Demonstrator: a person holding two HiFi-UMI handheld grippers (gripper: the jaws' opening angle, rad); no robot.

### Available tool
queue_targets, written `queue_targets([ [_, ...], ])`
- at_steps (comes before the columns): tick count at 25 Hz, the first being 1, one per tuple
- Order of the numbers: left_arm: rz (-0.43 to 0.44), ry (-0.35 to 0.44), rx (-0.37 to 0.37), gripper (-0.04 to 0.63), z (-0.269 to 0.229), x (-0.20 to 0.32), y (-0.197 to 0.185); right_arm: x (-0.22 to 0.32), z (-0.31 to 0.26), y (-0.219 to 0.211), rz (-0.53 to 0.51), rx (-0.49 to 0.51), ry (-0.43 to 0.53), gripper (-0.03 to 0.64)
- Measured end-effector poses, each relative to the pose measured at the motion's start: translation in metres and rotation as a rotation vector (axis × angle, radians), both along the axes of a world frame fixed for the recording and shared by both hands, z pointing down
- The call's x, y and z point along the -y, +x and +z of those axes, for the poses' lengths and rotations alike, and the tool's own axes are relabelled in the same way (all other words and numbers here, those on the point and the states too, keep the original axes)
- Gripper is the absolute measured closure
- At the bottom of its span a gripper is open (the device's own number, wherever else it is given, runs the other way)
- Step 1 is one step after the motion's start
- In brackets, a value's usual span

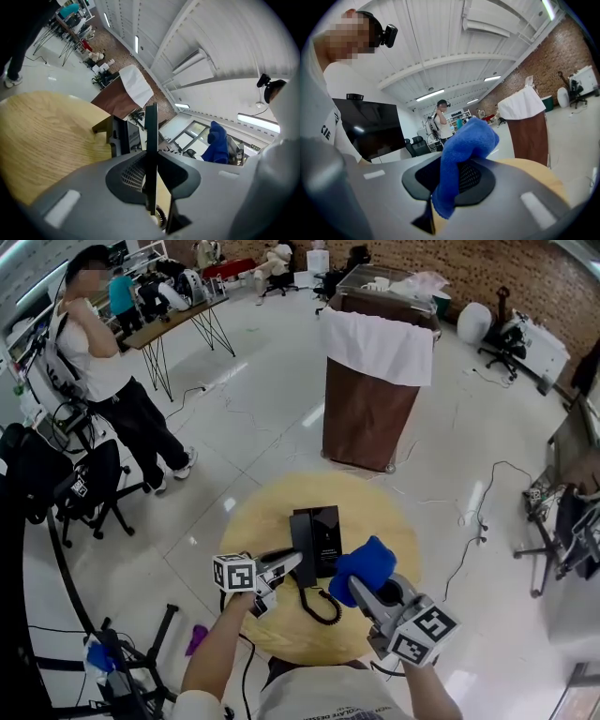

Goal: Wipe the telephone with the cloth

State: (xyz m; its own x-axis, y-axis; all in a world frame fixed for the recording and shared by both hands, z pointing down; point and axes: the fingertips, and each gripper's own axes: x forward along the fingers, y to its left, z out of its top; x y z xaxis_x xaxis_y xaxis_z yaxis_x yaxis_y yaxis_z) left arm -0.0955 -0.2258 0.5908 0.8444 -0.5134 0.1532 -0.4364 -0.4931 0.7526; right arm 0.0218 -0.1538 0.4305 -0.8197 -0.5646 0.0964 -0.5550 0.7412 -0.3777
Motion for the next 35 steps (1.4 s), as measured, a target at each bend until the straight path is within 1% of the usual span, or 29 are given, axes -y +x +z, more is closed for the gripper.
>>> queue_targets([
  [6, -0.001, -0.061, 0.015, 0.534, 0.03, 0.014, 0.0, -0.005, 0.015, -0.011, -0.038, -0.006, -0.054, 0.557],
  [12, -0.022, -0.109, -0.005, 0.534, 0.044, 0.025, -0.004, -0.005, 0.024, -0.02, -0.067, -0.017, -0.078, 0.557],
  [16, -0.027, -0.167, -0.047, 0.534, 0.051, 0.027, -0.002, -0.003, 0.03, -0.021, -0.07, -0.029, -0.089, 0.557],
  [19, -0.036, -0.187, -0.059, 0.534, 0.054, 0.03, -0.001, -0.001, 0.032, -0.019, -0.066, -0.045, -0.087, 0.557],
  [23, -0.038, -0.19, -0.049, 0.529, 0.058, 0.032, -0.001, 0.001, 0.035, -0.018, -0.057, -0.065, -0.081, 0.557],
  [30, -0.064, -0.179, 0.003, 0.506, 0.065, 0.036, -0.002, 0.001, 0.038, -0.019, -0.05, -0.071, -0.082, 0.557],
  [32, -0.078, -0.177, 0.021, 0.488, 0.068, 0.036, -0.004, 0.0, 0.039, -0.02, -0.048, -0.076, -0.08, 0.557],
  [33, -0.09, -0.169, 0.037, 0.482, 0.068, 0.036, -0.006, -0.002, 0.039, -0.021, -0.047, -0.079, -0.078, 0.557],
  [35, -0.14, -0.114, 0.094, 0.48, 0.062, 0.039, -0.014, -0.004, 0.039, -0.022, -0.043, -0.086, -0.069, 0.557],
])
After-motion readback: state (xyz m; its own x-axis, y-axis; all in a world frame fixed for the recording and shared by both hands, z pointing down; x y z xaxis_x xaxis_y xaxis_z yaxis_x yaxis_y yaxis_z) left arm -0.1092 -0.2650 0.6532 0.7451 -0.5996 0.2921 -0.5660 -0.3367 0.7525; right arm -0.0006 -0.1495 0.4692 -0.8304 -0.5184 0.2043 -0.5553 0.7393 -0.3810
